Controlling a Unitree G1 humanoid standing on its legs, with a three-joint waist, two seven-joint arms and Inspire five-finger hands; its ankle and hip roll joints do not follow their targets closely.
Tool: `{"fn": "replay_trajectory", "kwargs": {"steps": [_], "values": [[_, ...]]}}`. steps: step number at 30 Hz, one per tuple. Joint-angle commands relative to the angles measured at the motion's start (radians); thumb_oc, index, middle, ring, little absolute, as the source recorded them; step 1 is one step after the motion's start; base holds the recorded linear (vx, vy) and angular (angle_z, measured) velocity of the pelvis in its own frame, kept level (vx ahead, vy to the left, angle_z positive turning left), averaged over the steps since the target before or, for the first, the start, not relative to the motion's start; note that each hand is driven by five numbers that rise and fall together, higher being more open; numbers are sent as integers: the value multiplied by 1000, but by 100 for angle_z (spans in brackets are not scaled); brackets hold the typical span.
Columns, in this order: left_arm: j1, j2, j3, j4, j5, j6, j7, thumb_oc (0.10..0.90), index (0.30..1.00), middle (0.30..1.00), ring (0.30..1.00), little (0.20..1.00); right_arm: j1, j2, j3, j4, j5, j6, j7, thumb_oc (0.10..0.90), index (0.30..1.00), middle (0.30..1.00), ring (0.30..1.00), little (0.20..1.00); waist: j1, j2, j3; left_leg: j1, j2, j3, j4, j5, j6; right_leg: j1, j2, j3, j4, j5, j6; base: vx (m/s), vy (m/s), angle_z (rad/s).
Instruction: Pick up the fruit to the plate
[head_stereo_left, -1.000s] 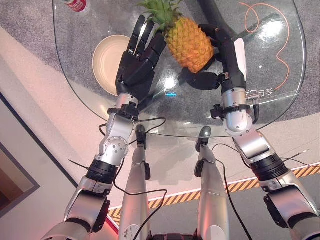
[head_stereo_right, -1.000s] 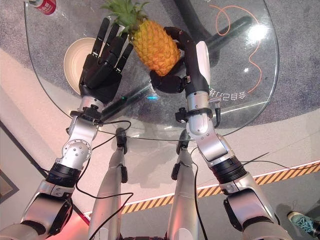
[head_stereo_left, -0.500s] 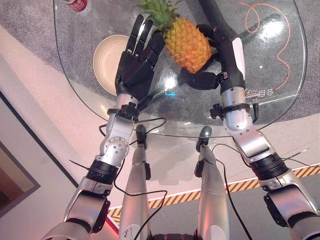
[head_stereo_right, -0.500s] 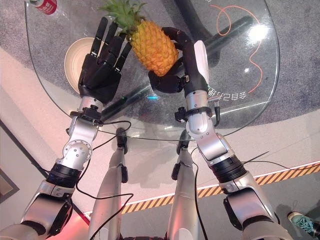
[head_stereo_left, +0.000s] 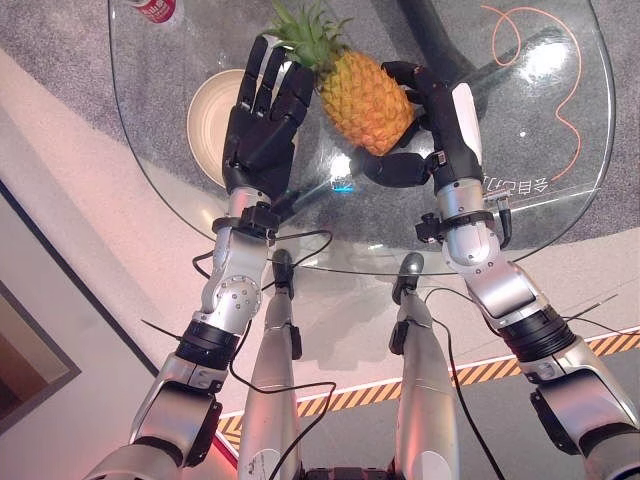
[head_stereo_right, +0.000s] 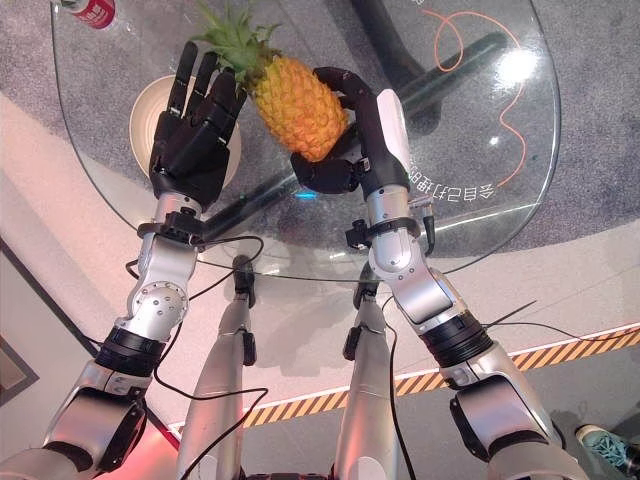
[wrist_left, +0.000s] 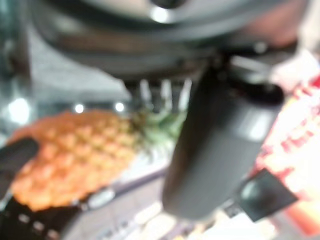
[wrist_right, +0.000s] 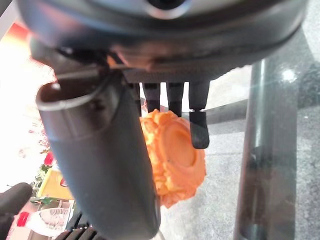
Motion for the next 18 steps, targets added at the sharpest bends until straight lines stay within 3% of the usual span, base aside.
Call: {"fn": "replay_trajectory", "kwargs": {"steps": [1,12,18], "values": [[-94,-11,22,-146,80,-85,16,800,900,900,900,900,-128,-5,18,-250,-44,-139,-10,100,300,300,300,200,-9,1,-16,-14,-52,5,43,-45,20,48,22,-49,-77,29,5,0,0,0],[-93,-28,36,-144,92,-70,52,800,900,900,900,900,-130,6,12,-248,-46,-145,-2,100,300,300,300,200,-8,1,-16,-16,-52,6,45,-44,20,46,23,-51,-74,29,4,0,0,0],[-94,-30,31,-144,58,-42,-13,800,900,900,900,900,-137,6,27,-261,-38,-131,35,100,300,300,300,200,-8,2,-16,-14,-51,8,43,-42,19,50,21,-52,-80,31,4,0,0,0]]}}
